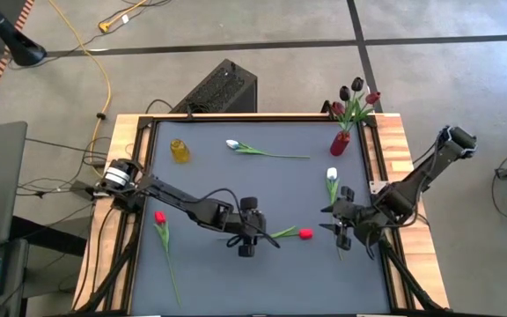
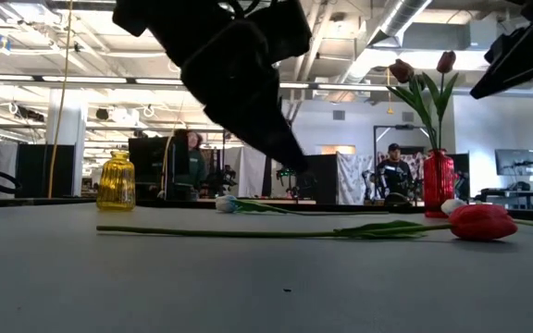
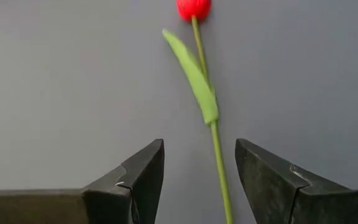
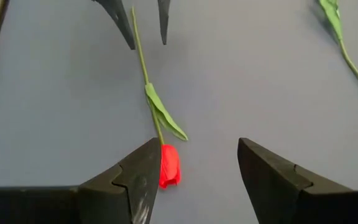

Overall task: Sort flowers into vase by color
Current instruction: Put the right red tulip into the yellow flower vase

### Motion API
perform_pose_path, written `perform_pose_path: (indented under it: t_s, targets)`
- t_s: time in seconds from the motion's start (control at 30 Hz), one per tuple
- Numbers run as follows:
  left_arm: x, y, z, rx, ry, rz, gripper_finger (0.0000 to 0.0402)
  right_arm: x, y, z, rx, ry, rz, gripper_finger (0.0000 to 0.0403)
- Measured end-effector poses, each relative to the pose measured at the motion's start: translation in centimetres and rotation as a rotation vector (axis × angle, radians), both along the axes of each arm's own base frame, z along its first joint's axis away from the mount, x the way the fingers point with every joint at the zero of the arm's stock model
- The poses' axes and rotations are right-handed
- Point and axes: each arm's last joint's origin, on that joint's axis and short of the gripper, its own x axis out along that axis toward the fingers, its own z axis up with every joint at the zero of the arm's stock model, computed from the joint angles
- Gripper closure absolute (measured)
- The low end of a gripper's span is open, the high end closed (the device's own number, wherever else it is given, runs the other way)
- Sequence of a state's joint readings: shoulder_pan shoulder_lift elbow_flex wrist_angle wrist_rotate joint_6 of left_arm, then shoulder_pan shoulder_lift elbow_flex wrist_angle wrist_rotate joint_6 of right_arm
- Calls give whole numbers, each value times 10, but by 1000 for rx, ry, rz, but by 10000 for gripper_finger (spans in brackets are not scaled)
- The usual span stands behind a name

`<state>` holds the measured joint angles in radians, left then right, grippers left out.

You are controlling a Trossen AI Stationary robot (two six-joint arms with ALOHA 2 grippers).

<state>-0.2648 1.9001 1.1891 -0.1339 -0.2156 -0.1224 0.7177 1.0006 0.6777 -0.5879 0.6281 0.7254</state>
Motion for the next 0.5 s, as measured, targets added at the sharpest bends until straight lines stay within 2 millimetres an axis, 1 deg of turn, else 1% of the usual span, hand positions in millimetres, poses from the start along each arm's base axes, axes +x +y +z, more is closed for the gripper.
perform_pose_path:
  t_s: [0.17,0.23,0.3,0.4,0.5]
  targets:
    - [0,-1,-11,-25,42,-21,214,1,1,-2,-2,5,-3,165]
    - [5,-5,-16,-62,20,-31,214,2,1,-2,-8,6,2,165]
    - [5,-8,-30,-57,63,-39,214,2,2,-3,-22,11,9,165]
    - [7,-14,-43,-41,63,-38,214,3,0,-3,-42,19,8,165]
    - [7,-17,-45,-34,53,-12,214,4,-2,-4,-55,26,7,165]
